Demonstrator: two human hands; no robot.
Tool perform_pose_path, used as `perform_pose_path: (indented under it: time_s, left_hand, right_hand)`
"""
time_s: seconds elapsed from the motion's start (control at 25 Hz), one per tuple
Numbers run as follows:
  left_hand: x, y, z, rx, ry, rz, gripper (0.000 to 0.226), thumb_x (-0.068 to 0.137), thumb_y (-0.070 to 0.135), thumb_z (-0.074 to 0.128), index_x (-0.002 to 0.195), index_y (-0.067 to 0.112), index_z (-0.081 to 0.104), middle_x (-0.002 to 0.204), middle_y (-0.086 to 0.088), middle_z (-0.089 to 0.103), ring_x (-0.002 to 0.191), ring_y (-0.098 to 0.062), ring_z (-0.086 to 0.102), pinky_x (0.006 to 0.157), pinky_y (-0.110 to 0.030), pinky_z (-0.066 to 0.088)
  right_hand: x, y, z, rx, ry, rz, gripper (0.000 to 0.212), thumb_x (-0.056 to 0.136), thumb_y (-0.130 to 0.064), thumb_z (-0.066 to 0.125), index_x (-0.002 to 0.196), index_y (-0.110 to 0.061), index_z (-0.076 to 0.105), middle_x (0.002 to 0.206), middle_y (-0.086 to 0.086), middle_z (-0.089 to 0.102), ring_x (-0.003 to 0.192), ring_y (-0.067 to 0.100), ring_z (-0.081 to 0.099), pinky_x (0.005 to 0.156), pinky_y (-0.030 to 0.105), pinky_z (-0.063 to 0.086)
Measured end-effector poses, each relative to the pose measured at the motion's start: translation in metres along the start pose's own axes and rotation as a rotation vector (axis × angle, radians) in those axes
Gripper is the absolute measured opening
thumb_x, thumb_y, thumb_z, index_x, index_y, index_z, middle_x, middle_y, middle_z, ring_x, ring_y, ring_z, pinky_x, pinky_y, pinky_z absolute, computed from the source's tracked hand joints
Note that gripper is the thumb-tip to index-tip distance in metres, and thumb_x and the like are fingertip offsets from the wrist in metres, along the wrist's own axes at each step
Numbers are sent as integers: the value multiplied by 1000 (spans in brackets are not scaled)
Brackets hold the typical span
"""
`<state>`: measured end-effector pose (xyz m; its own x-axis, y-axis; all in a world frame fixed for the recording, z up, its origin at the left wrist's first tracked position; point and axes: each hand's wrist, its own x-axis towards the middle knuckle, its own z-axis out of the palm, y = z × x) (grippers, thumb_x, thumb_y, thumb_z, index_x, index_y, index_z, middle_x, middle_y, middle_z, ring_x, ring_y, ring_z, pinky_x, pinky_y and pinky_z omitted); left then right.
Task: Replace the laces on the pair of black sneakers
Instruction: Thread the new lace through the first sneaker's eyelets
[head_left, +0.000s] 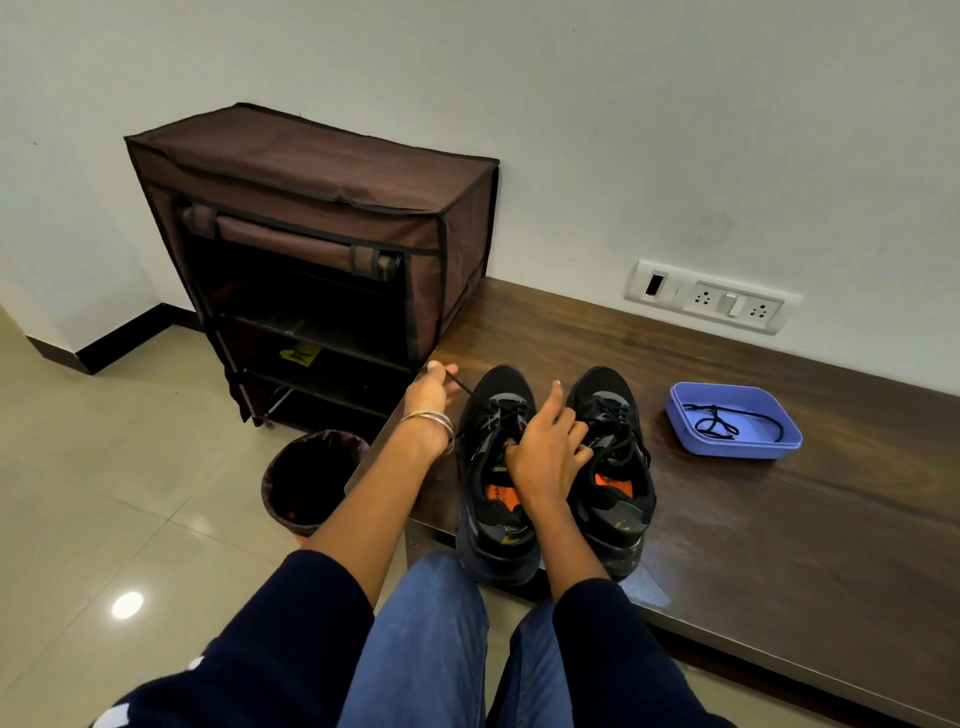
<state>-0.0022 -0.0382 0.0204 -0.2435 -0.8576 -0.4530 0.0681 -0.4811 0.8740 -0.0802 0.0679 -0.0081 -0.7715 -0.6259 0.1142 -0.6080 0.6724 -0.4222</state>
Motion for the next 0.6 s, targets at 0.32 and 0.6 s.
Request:
perform_pose_path:
  time_s: [0.32, 0.6]
  left_hand:
    - [-38, 45, 27, 9, -255, 338, 32, 102, 18, 42, 108, -7, 63, 81, -10, 65, 65, -18, 59, 58, -17, 53]
    - [-43, 41, 28, 723, -556, 669, 25, 98, 24, 52, 89, 11, 72, 55, 5, 55, 45, -3, 45, 50, -19, 38]
  right_hand:
    - [4, -2, -3, 96, -141, 61, 80, 84, -29, 70, 148, -16, 24, 142, 14, 35, 132, 34, 30, 106, 51, 29]
    - [22, -12, -77, 1320, -166, 276, 31, 103, -21, 44, 89, -6, 67, 87, 5, 70, 80, 15, 64, 71, 25, 50]
